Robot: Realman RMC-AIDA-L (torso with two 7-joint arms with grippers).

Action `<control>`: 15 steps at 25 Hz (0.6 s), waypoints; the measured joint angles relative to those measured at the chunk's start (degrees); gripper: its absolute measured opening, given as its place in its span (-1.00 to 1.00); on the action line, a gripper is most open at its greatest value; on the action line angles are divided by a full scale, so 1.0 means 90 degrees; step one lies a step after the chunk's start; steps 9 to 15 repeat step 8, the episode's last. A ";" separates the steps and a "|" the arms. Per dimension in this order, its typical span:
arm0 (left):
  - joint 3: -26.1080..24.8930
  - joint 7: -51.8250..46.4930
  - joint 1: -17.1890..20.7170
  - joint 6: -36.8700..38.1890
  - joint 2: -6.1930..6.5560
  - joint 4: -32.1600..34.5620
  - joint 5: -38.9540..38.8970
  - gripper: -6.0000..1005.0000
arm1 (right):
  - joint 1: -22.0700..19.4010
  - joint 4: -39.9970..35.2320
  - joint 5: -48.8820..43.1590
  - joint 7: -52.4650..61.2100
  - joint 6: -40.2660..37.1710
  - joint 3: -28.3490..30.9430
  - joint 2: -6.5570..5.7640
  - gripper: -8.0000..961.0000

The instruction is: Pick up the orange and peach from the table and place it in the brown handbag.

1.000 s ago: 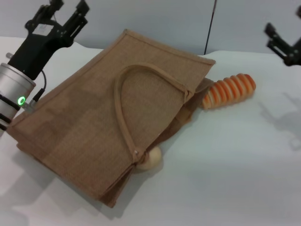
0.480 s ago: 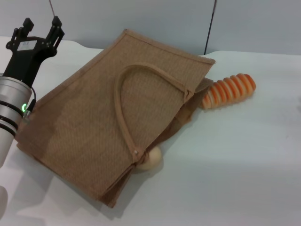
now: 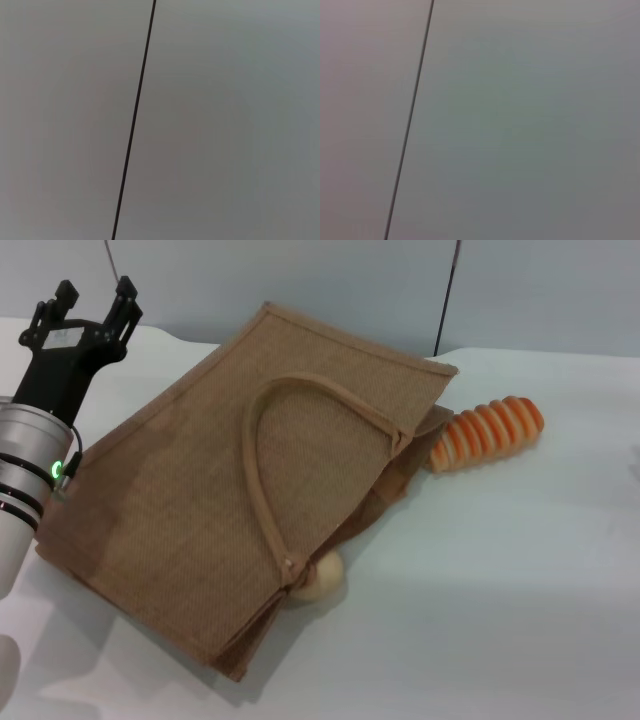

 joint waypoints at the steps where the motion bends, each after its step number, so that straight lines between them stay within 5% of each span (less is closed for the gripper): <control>1: 0.0005 0.0000 0.0000 0.0000 0.0000 0.0000 -0.0001 0.55 | 0.0003 0.0003 0.0002 0.0001 0.0043 -0.0001 0.0000 0.74; 15: 0.0009 0.0002 0.0005 -0.0017 0.0000 -0.0001 -0.0006 0.54 | 0.0000 0.0049 0.0016 -0.0003 0.0110 -0.0009 0.0000 0.74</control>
